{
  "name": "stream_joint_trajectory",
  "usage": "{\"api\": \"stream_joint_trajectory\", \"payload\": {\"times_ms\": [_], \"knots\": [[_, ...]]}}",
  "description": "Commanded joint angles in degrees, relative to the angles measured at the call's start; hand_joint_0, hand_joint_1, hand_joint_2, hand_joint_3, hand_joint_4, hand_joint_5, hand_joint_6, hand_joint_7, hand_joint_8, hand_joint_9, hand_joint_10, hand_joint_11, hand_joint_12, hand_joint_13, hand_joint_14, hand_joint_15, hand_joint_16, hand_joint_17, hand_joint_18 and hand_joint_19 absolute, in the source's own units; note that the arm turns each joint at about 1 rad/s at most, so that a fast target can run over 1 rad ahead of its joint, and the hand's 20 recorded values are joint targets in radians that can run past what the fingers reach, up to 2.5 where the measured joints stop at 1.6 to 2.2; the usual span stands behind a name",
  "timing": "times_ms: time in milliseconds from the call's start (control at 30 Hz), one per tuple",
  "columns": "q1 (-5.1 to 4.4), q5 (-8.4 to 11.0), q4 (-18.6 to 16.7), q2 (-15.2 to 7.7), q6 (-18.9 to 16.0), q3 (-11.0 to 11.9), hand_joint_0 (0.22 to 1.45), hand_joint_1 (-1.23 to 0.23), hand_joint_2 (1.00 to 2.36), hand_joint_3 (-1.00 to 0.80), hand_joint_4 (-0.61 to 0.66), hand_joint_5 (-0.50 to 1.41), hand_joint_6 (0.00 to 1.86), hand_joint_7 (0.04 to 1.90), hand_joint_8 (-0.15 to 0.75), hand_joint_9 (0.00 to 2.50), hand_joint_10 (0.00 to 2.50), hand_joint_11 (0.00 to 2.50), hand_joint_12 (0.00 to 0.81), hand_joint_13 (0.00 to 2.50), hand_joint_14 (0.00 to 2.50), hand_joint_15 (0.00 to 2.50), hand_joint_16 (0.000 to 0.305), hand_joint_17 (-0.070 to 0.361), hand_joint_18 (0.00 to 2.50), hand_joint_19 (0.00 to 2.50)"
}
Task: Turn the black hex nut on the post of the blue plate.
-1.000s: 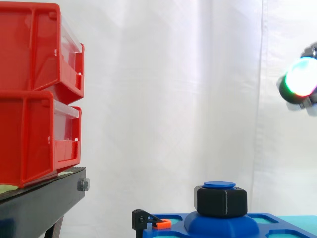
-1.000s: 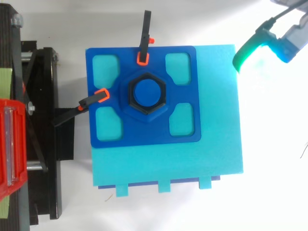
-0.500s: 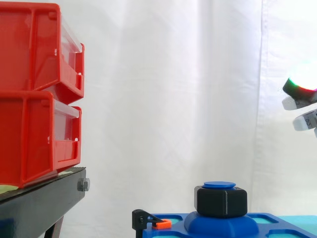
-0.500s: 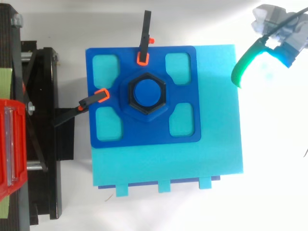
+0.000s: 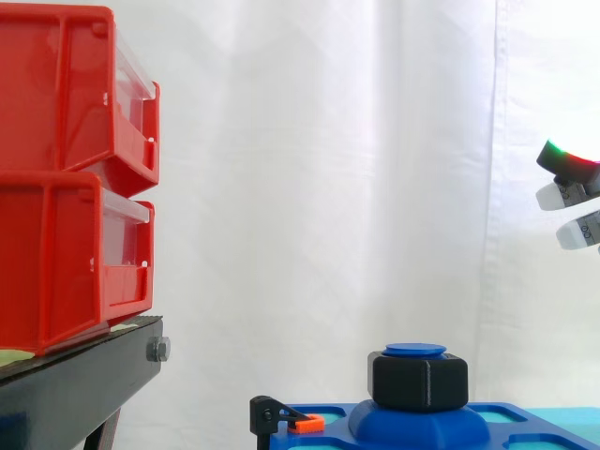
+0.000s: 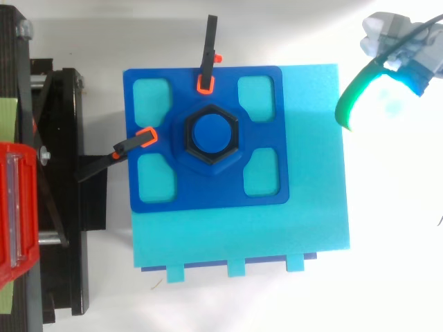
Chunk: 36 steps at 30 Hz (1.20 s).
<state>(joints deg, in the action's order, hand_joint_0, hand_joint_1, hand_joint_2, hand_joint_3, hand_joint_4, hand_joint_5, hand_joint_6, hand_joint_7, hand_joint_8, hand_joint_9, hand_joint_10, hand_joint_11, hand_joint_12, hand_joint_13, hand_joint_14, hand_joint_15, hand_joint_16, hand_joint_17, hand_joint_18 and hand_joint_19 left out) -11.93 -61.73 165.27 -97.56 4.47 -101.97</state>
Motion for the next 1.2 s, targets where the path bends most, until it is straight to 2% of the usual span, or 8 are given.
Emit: {"api": "stream_joint_trajectory", "payload": {"times_ms": [0,267,433,633,733,900,1167], "knots": [[-0.02,0.03,0.0,0.0,0.4,0.0,0.44,-0.57,1.0,-0.5,0.14,-0.27,0.5,0.74,0.146,0.0,0.0,0.0,0.302,0.0,0.0,0.0,0.045,0.102,0.0,0.0],[-0.02,0.03,0.0,0.0,0.5,0.0,0.43,-0.54,1.0,-0.5,0.1,-0.28,0.5,0.72,0.131,0.0,0.0,0.0,0.294,0.0,0.0,0.0,0.048,0.108,0.0,0.0],[-0.02,0.03,0.0,0.0,0.5,0.0,0.42,-0.41,1.0,-0.5,0.09,-0.28,0.5,0.72,0.137,0.0,0.0,0.0,0.318,0.0,0.0,0.0,0.05,0.113,0.0,0.0],[0.07,0.03,0.0,0.0,0.5,0.0,0.43,-0.35,1.0,-0.5,0.09,-0.29,0.5,0.71,0.138,0.0,0.0,0.0,0.324,0.0,0.0,0.0,0.053,0.118,0.0,0.0],[0.07,0.03,0.0,0.0,0.5,0.0,0.43,-0.35,1.0,-0.5,0.07,-0.3,0.5,0.7,0.115,0.0,0.0,0.0,0.311,0.0,0.0,0.0,0.052,0.117,0.0,0.0],[-0.02,0.03,0.0,0.0,0.5,0.0,0.43,-0.31,1.0,-0.5,0.06,-0.3,0.5,0.72,0.131,0.0,0.0,0.0,0.321,0.0,0.0,0.0,0.055,0.124,0.0,0.0],[0.07,0.03,0.0,0.0,0.5,0.0,0.44,-0.36,1.0,-0.5,0.08,-0.29,0.5,0.7,0.138,0.0,0.0,0.0,0.326,0.0,0.0,0.0,0.053,0.119,0.0,0.0]]}}
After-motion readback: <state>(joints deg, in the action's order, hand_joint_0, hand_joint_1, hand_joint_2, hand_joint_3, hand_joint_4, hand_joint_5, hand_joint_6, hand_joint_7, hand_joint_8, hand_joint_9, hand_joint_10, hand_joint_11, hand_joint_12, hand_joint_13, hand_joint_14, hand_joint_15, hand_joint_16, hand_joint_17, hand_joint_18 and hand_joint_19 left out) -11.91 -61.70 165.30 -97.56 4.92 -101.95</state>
